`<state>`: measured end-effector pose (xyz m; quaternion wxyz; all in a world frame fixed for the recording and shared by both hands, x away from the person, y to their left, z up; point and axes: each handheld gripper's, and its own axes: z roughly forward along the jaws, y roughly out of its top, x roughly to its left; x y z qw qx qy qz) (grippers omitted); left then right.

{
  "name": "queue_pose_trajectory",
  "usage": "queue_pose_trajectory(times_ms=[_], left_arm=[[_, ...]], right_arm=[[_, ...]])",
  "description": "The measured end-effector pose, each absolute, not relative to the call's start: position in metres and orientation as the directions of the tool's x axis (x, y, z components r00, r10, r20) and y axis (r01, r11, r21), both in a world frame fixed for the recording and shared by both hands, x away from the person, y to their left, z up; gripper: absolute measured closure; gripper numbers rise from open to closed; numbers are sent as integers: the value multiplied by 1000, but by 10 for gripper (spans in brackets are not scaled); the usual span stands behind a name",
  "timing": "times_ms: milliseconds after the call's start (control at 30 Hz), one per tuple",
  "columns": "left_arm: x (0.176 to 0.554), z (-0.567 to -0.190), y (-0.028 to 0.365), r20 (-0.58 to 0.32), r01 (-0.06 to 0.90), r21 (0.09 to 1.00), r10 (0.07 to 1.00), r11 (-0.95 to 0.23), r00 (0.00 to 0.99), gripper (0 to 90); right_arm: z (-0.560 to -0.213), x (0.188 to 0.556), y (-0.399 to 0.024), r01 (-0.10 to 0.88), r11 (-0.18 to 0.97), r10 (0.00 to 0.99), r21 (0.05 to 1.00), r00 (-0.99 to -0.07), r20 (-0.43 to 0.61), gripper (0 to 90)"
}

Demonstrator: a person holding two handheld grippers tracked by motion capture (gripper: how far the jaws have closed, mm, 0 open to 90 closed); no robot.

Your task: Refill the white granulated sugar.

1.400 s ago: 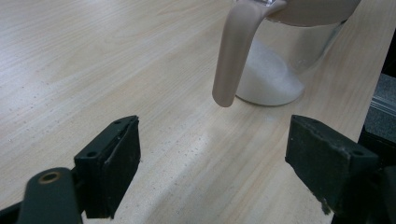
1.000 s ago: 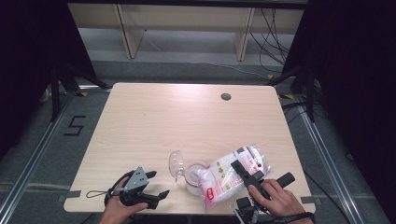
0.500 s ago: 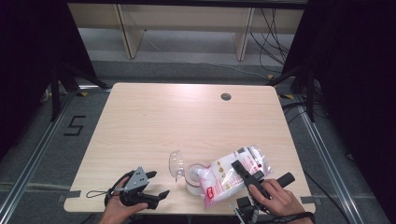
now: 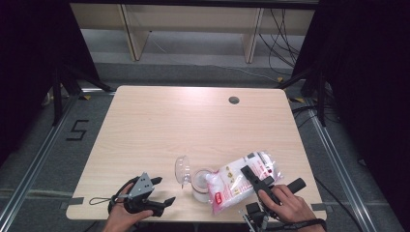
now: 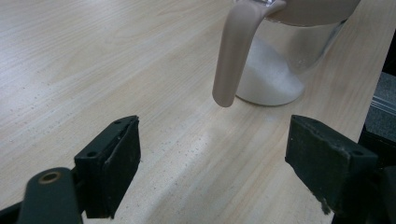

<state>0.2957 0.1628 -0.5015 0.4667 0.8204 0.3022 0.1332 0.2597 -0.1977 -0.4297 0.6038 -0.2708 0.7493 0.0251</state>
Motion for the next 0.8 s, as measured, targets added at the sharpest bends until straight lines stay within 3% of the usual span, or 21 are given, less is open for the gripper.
queue_pose_trajectory(times_ms=[800], left_arm=[[295, -502, 162, -65, 376, 844, 624, -382, 779, 177]], right_arm=[[-427, 264, -201, -434, 846, -398, -310, -127, -909, 642]])
